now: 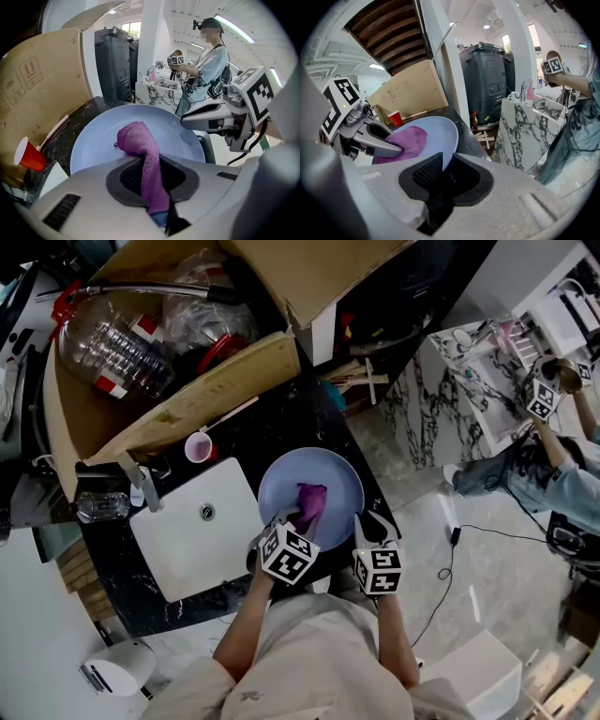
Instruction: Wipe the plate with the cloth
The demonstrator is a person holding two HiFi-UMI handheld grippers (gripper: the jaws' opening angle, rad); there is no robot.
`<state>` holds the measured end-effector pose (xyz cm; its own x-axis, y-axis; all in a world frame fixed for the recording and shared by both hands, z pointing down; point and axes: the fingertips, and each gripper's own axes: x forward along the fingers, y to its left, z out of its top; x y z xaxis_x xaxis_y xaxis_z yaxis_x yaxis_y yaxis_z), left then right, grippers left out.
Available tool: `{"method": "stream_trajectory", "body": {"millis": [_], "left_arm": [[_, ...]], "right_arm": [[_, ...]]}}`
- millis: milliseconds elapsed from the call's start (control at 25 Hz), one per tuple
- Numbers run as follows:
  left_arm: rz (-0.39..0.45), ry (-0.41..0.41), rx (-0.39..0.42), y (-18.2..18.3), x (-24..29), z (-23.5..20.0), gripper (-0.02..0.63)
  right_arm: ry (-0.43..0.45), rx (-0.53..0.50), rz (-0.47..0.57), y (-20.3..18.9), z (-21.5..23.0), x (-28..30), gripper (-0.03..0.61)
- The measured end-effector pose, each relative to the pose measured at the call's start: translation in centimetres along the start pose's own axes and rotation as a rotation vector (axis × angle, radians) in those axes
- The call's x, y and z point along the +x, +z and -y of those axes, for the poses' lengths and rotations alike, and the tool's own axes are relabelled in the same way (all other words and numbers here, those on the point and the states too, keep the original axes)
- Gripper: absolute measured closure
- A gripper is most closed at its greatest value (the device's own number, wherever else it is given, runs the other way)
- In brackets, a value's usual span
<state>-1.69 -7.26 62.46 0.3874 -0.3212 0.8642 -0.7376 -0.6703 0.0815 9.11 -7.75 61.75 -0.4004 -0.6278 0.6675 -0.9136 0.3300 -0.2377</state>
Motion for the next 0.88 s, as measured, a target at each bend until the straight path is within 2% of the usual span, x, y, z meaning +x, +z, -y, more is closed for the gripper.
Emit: {"method": "stream_trajectory", "body": {"millis": [400, 680, 880], "left_arm": [[0.062, -0.042, 0.004, 2.1, 1.3, 0.4, 0.555], [0.161, -0.067, 0.010, 4.0, 1.4, 0.4, 0.555], [0.217, -0.055, 0.026, 4.6, 0.5, 0.1, 0.555]], "right_arm": [[0.001, -0.005, 0.004, 0.1, 0.0, 0.0, 0.511], [-0.018, -0.048, 0.026, 0.3, 0.1, -0.2, 0.511], [-0.044, -0.047, 0.054, 0.8, 0.6, -0.8, 0.509]]}}
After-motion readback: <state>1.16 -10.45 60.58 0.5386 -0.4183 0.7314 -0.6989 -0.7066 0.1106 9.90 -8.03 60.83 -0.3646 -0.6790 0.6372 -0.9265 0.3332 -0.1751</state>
